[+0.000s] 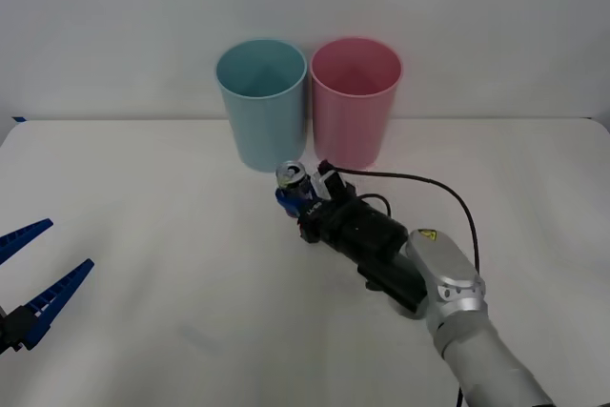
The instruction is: Grasp the object on the table and drop it into the matching bin: aluminum can to the light blue bin, PET bottle to the pink bin.
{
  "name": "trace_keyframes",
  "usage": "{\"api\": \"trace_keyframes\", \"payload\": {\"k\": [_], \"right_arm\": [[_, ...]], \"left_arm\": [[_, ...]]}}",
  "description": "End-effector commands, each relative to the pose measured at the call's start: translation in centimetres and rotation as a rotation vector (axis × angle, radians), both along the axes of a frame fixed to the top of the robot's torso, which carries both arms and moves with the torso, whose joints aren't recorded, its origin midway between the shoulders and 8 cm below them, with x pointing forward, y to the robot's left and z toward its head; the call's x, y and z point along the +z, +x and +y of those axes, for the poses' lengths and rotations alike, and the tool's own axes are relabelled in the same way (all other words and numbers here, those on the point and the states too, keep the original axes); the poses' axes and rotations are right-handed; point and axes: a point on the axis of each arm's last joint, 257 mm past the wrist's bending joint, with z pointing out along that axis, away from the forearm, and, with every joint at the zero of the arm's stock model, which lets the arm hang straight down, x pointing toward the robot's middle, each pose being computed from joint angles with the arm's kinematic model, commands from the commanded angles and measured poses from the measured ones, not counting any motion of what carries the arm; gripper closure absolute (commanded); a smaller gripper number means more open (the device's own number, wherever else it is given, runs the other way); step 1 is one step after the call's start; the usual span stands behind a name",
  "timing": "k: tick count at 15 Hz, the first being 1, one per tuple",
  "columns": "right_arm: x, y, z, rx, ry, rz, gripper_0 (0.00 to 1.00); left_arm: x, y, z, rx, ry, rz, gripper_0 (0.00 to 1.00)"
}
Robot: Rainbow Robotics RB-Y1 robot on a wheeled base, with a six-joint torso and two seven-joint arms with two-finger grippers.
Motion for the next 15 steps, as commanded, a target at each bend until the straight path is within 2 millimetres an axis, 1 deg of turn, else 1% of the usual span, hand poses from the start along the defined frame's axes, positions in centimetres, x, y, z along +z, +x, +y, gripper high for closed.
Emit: {"api": "trace_keyframes", "payload": {"k": [1,6,8,12,15], "right_arm": [[1.5,-2.6,-0.2,0.016,0.064,0.008,1.0],[4.2,-7.1,-3.9,0.019,0.14,0.022,1.0],[5.6,-8.4,-5.1,0.019,0.168,0.022,1.0],[9.2,-11.4,-7.1,0.039,0.233,0.019,1.0],[12.1,-13.0,-8.3,0.066,0.269,0.006,1.0]], "left_arm": [[0.0,0.0,0.0,0.0,0.0,0.0,0.0],[0.0,0.0,0.0,0.0,0.0,0.0,0.0],[0.0,0.0,0.0,0.0,0.0,0.0,0.0],[0.0,0.0,0.0,0.0,0.0,0.0,0.0],[0.0,0.0,0.0,0.0,0.0,0.0,0.0]]}}
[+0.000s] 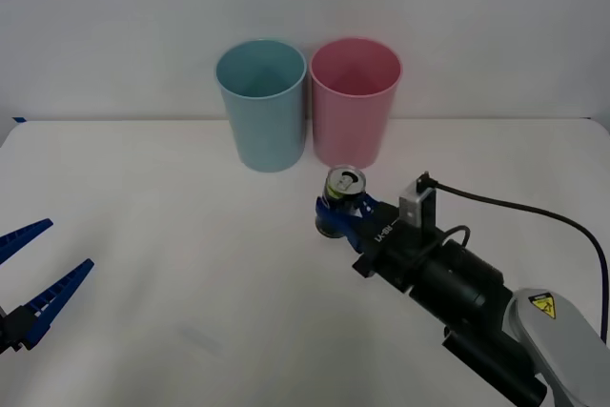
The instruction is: Grasp the object on the table and drop it into the matching bin: aluminum can to the light blue bin, PET bottle to the pink bin.
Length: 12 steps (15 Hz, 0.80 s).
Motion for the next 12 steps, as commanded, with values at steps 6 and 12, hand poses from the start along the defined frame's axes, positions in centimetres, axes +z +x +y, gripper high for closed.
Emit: {"api": "trace_keyframes", "payload": {"k": [6,12], "right_arm": [[6.8,-0.1,-2.8,0.023,0.022,-0.091,1.0],[11.6,2.1,-0.8,0.086,0.028,-0.116,1.0]], "left_arm": [[0.0,0.0,0.0,0.0,0.0,0.0,0.0],[0.0,0.0,0.0,0.0,0.0,0.0,0.0]]}}
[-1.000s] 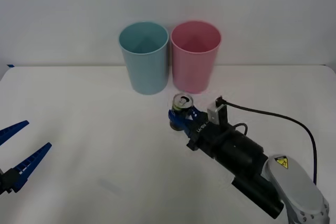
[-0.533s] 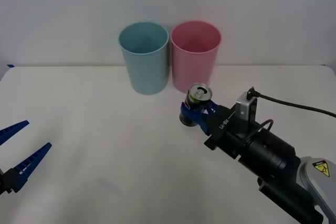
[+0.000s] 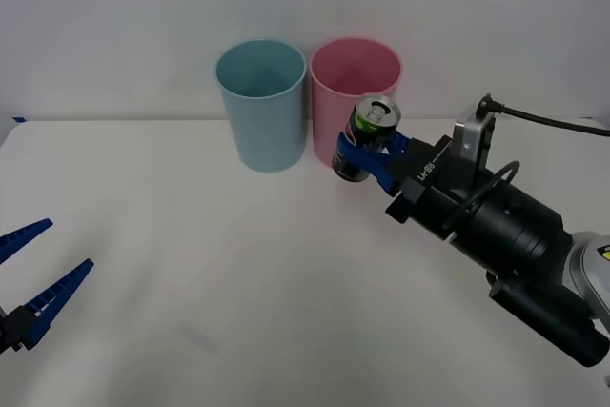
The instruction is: Grasp the object on the table and drop it into the matching bin: aluminum can to the light blue bin, PET bottle to the pink bin.
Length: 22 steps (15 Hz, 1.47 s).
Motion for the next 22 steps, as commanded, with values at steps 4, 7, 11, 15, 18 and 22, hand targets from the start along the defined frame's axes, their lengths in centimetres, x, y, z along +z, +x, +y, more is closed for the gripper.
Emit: {"api": "trace_keyframes", "payload": {"k": [4,7,11,15,18,22], "right_arm": [[2.8,3.8,2.7,0.033,-0.056,-0.029,1.0],[3.6,6.6,4.1,0.027,-0.071,-0.038,1.0],[4.5,10.7,6.1,0.004,-0.086,-0.03,1.0],[5.2,14.8,8.6,-0.017,-0.104,-0.008,1.0],[5.3,17.1,10.3,-0.039,-0.101,0.019,1.0],[5.4,19.9,12.2,-0.099,-0.082,0.048,1.0]], "left_arm": [[0.0,0.0,0.0,0.0,0.0,0.0,0.0],[0.0,0.0,0.0,0.0,0.0,0.0,0.0],[0.0,0.0,0.0,0.0,0.0,0.0,0.0],[0.0,0.0,0.0,0.0,0.0,0.0,0.0],[0.0,0.0,0.0,0.0,0.0,0.0,0.0],[0.0,0.0,0.0,0.0,0.0,0.0,0.0]]}}
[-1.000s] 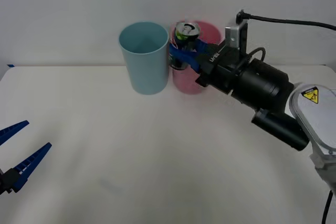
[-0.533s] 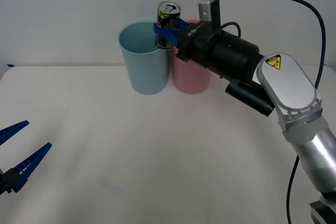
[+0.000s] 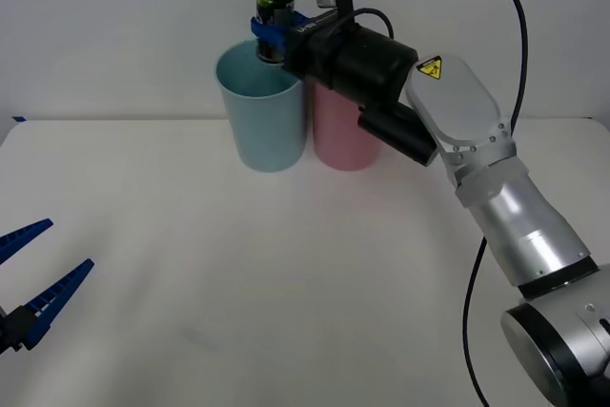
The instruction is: Grasp the object on the table and drop it into the matching bin: aluminum can to the light blue bin, PET bottle to the pink bin.
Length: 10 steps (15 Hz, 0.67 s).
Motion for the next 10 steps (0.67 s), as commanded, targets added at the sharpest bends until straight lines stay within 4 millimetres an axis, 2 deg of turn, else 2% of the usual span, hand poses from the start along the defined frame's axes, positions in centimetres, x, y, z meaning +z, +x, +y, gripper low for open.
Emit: {"api": "trace_keyframes", "payload": {"k": [1,4,10], "right_arm": [[-0.1,1.6,1.3,-0.044,0.012,0.014,1.0],[-0.3,3.2,2.5,-0.101,0.027,0.028,1.0],[-0.3,3.4,3.5,-0.142,0.047,0.021,1.0]], "left_arm": [[0.0,0.0,0.0,0.0,0.0,0.0,0.0],[0.0,0.0,0.0,0.0,0.0,0.0,0.0],[0.0,0.0,0.0,0.0,0.0,0.0,0.0]]}}
